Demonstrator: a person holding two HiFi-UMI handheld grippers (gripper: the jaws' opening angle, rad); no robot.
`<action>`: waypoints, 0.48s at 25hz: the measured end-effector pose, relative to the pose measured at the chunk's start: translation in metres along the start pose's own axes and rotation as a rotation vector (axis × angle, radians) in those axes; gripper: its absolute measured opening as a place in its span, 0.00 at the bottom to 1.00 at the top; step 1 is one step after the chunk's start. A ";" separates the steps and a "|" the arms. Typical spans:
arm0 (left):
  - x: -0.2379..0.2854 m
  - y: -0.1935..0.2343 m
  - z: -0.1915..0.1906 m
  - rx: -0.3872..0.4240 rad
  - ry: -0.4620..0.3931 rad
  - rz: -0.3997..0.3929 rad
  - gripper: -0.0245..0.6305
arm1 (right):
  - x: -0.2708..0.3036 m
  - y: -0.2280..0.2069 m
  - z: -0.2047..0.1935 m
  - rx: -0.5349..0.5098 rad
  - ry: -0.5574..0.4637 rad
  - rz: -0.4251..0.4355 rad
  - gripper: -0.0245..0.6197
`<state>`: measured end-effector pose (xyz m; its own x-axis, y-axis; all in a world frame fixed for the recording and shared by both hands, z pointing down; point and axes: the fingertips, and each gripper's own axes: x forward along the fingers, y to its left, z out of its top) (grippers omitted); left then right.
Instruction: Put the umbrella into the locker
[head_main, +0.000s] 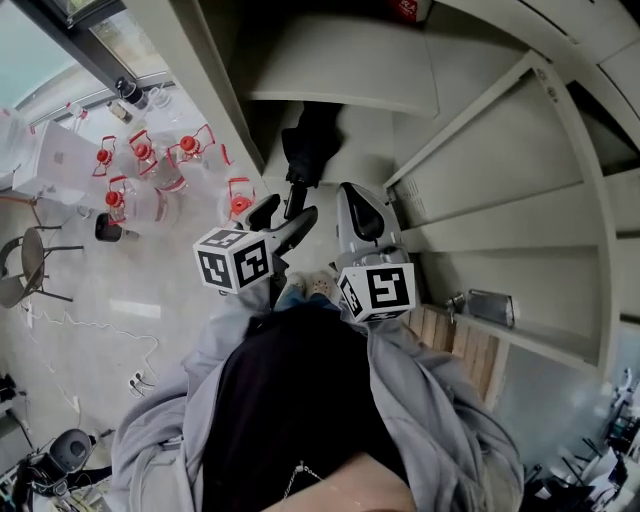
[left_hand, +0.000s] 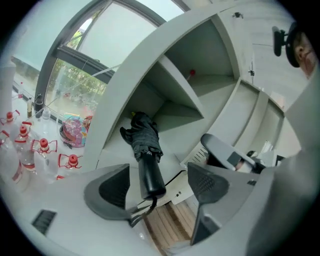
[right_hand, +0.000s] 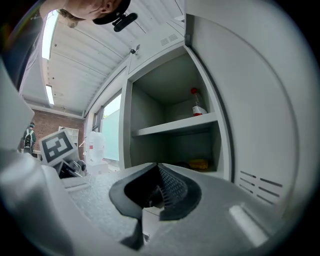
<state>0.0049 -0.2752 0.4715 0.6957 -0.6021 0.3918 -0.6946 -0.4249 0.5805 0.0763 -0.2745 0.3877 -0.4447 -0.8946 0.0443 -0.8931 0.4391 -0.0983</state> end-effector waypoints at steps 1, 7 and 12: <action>-0.009 -0.002 0.003 0.020 -0.018 0.003 0.56 | 0.000 0.002 0.001 -0.001 -0.003 0.007 0.04; -0.052 -0.001 0.007 0.133 -0.092 0.066 0.14 | 0.005 0.025 0.002 -0.008 -0.012 0.066 0.04; -0.060 -0.004 -0.018 0.202 -0.019 0.042 0.06 | 0.007 0.045 0.003 -0.013 -0.016 0.108 0.04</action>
<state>-0.0306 -0.2248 0.4584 0.6631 -0.6340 0.3979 -0.7468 -0.5248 0.4084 0.0330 -0.2614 0.3811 -0.5377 -0.8430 0.0185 -0.8407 0.5342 -0.0887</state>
